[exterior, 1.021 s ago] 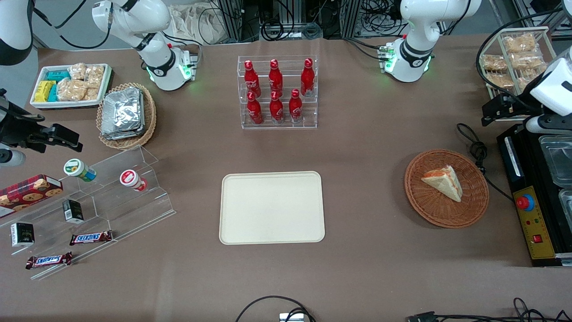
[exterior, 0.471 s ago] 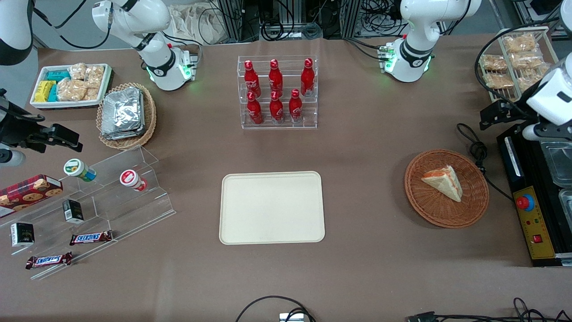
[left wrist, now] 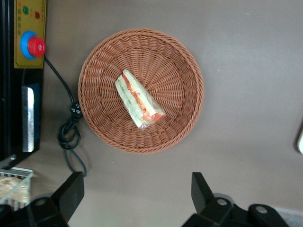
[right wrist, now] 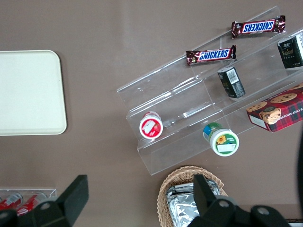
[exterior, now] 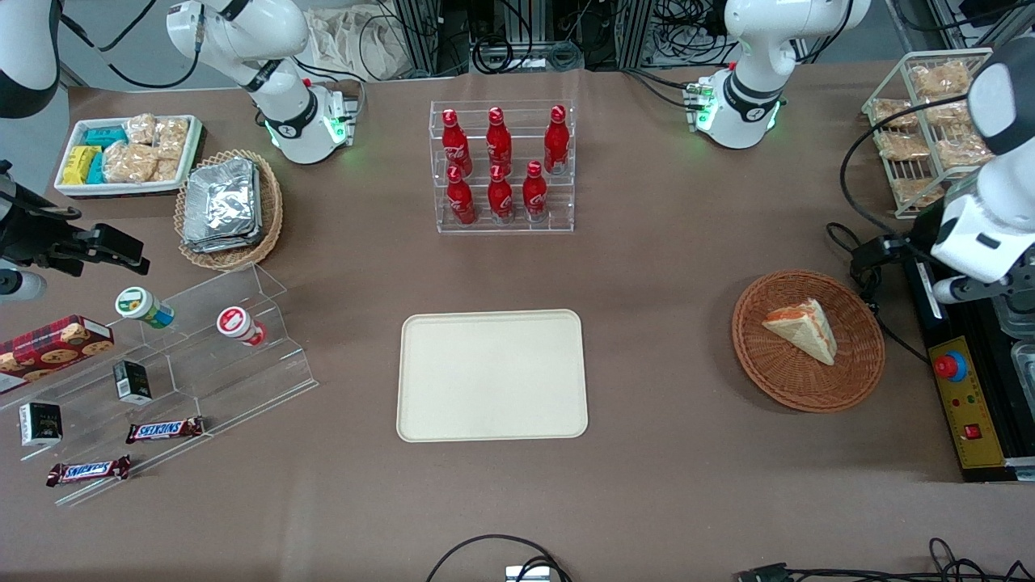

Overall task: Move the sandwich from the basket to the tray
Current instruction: 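Move the left gripper over the wrapped sandwich in the wicker basket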

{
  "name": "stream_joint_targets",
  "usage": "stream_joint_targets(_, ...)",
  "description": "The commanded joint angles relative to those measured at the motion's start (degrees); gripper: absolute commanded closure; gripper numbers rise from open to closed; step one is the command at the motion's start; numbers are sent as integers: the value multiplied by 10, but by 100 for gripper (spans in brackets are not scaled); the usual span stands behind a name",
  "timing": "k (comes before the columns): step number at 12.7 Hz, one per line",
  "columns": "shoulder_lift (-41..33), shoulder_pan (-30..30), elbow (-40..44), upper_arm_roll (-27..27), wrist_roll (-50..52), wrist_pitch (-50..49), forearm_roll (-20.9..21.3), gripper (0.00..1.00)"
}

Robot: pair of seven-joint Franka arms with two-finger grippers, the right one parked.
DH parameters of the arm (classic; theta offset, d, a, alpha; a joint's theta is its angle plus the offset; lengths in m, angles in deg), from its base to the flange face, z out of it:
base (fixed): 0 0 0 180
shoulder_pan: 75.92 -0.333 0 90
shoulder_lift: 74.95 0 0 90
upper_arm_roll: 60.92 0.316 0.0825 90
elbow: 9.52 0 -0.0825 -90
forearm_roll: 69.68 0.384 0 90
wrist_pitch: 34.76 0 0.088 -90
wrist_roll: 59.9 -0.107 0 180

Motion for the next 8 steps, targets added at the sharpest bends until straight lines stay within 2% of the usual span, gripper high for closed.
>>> stream_joint_targets(1,-40,-11,-98,-3,59,89,4,0)
stream_joint_targets(5,-40,-16,-182,-2,139,197,4,0)
stream_joint_targets(8,-27,-16,-205,-2,187,237,4,0)
